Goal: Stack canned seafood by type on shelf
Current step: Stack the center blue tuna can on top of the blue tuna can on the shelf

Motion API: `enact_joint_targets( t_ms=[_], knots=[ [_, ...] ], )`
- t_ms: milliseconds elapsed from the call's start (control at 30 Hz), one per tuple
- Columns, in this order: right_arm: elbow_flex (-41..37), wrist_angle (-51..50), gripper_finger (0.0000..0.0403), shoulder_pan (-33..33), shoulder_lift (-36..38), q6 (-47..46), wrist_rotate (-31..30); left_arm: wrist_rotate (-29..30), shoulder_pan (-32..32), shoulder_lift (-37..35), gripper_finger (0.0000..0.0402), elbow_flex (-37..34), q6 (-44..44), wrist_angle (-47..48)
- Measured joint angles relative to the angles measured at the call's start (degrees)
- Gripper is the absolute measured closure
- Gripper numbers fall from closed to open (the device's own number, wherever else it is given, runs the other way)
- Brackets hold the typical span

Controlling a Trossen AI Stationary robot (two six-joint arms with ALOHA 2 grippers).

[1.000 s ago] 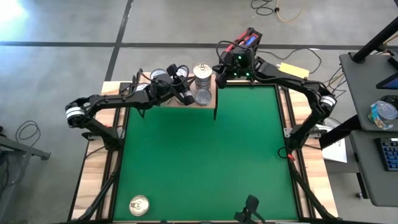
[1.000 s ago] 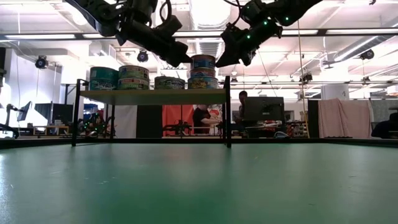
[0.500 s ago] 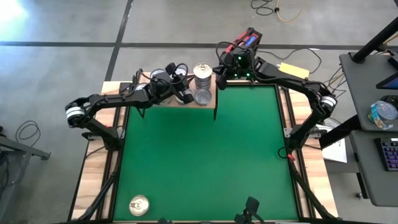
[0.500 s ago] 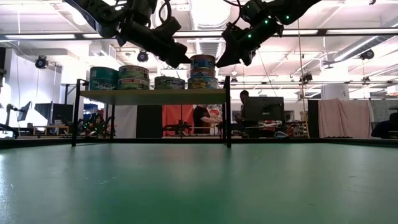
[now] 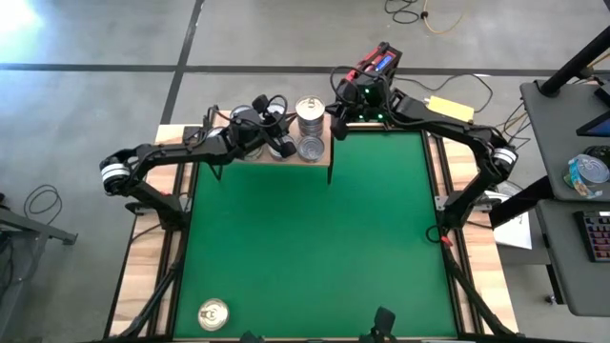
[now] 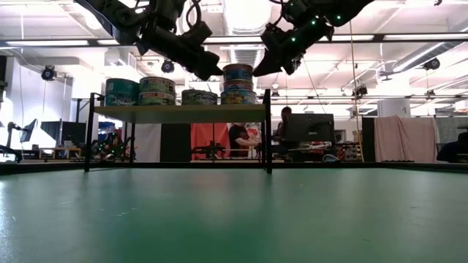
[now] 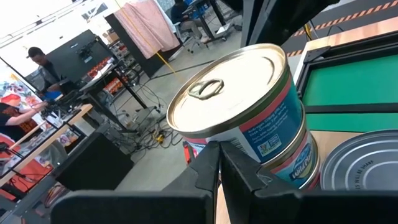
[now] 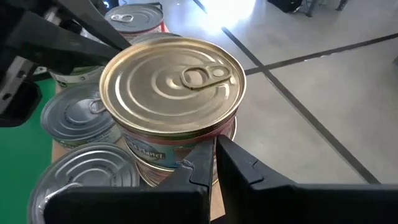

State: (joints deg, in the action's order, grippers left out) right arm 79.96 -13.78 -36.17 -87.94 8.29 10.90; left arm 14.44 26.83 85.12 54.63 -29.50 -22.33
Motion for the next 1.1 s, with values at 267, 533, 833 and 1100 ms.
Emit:
enact_joint_targets(
  t_ms=[267,533,833,1100],
  knots=[
    [0.0,0.02,0.039,0.66,0.85,-0.51,-0.03,0.11,0.09,0.0,0.0401,-0.02,0.2,0.17],
    [0.0,-0.88,0.039,0.66,0.85,-0.92,-0.02,0.1,0.09,-0.01,0.0401,-0.02,0.22,-0.24],
    [0.0,-1.88,0.039,1.03,0.85,-1.18,-0.11,0.12,0.09,-0.02,0.0401,-0.02,0.24,-1.63],
    [0.0,-2.17,0.039,1.06,0.85,-1.2,0.0,0.12,0.47,0.01,0.0401,-0.02,0.59,-1.66]
  ],
)
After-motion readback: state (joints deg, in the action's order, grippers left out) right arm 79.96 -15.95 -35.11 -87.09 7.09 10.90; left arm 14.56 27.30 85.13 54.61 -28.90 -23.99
